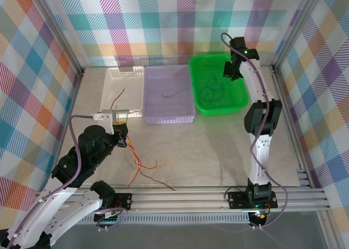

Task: Untangle the cables

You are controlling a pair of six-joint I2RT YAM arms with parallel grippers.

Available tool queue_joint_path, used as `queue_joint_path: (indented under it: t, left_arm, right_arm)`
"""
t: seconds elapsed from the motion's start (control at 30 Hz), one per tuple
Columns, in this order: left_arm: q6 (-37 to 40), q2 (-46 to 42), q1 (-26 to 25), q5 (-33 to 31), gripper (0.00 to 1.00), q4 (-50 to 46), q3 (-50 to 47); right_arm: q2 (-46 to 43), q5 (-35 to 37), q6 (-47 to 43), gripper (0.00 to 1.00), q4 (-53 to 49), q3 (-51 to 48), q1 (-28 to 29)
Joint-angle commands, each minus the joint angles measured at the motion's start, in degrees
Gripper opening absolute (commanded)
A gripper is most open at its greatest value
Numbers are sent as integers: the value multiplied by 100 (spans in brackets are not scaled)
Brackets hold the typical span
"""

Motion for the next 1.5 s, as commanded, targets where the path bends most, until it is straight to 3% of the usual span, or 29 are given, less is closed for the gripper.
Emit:
queue_joint_path:
  t: [0.0, 0.13, 0.33, 0.6, 0.73, 0.93, 1.2, 1.47]
  left_arm:
    - [114, 57, 60, 20, 0, 157, 12]
    - [126, 119, 59, 38, 0, 144, 24]
    - [133, 120, 59, 24, 0, 148, 30]
    - [138, 112, 59, 38, 0, 140, 43]
    - [145, 63, 59, 7, 0, 129, 36]
    - [149, 32, 59, 20, 0, 122, 44]
    - [165, -8, 59, 38, 0, 122, 46]
    - [163, -38, 59, 47, 0, 119, 46]
  right_arm:
    - [-18, -206, 116, 8, -50, -247, 36]
    - [-150, -233, 108, 31, 64, -455, 54]
    - [-433, -279, 86, 47, 148, -456, 216]
    - [-838, -320, -692, 58, 580, -491, 1287]
    - [-613, 71, -1459, 62, 650, -232, 1991]
    - [-273, 453, -2428, 65, 853, -224, 2591]
    - [71, 2026, -3681, 69, 1811, -707, 3085]
    - [331, 2388, -4420, 71, 2514, -1018, 3234]
